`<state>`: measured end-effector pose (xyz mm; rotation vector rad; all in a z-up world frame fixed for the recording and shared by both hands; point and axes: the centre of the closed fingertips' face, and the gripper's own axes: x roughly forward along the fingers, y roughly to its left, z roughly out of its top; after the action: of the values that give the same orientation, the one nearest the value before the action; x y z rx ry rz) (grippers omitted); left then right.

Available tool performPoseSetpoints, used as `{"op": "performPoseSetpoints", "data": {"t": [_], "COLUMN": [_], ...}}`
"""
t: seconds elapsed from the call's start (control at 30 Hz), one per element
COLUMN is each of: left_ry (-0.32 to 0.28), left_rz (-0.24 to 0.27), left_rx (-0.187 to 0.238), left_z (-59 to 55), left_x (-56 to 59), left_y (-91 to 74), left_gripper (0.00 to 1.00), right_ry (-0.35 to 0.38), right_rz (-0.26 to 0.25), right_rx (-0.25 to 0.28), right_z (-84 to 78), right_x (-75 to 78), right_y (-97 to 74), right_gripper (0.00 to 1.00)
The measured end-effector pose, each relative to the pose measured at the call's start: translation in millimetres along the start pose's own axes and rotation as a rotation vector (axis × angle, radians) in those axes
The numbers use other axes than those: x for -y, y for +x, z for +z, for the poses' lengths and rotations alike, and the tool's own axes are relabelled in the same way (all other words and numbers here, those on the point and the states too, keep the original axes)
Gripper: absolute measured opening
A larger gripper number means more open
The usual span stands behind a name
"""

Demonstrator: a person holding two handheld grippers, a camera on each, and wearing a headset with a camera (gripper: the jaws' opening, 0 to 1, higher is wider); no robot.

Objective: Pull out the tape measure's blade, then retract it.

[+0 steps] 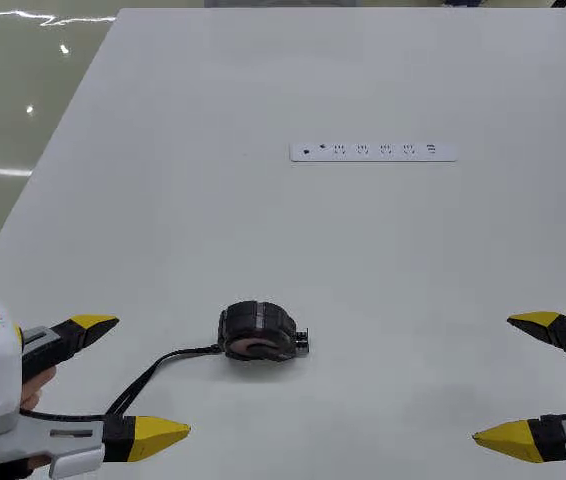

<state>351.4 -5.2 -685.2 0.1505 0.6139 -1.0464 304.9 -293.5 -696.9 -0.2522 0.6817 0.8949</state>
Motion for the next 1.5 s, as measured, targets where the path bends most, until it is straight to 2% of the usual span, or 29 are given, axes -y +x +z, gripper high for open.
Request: {"op": "performPoseSetpoints", "data": {"t": [0.67, 0.9, 1.07, 1.2, 1.5], "left_ry": [0.120, 0.133, 0.155, 0.158, 0.172], "left_rz": [-0.130, -0.150, -0.164, -0.169, -0.184], "left_rx": [-0.081, -0.098, -0.117, -0.114, -0.133], "left_z": [4.1, 3.1, -0.6, 0.4, -6.2], "left_x": [-3.8, -7.4, -10.0, -13.3, -16.7], "left_y": [49.0, 66.4, 76.3, 84.1, 100.2], "left_gripper": [0.83, 0.78, 0.70, 0.62, 0.48], "right_ry": [-0.074, -0.089, -0.102, -0.094, -0.093], "right_rz": [0.104, 0.130, 0.151, 0.166, 0.196], "right_rx": [-0.042, -0.049, -0.053, -0.047, -0.039], "right_z": [8.4, 12.1, 14.2, 17.1, 21.7], "right_x": [8.9, 9.3, 8.9, 9.6, 10.1], "right_y": [52.2, 68.9, 80.3, 88.7, 106.8], "right_gripper": [0.84, 0.83, 0.80, 0.78, 0.74]}}
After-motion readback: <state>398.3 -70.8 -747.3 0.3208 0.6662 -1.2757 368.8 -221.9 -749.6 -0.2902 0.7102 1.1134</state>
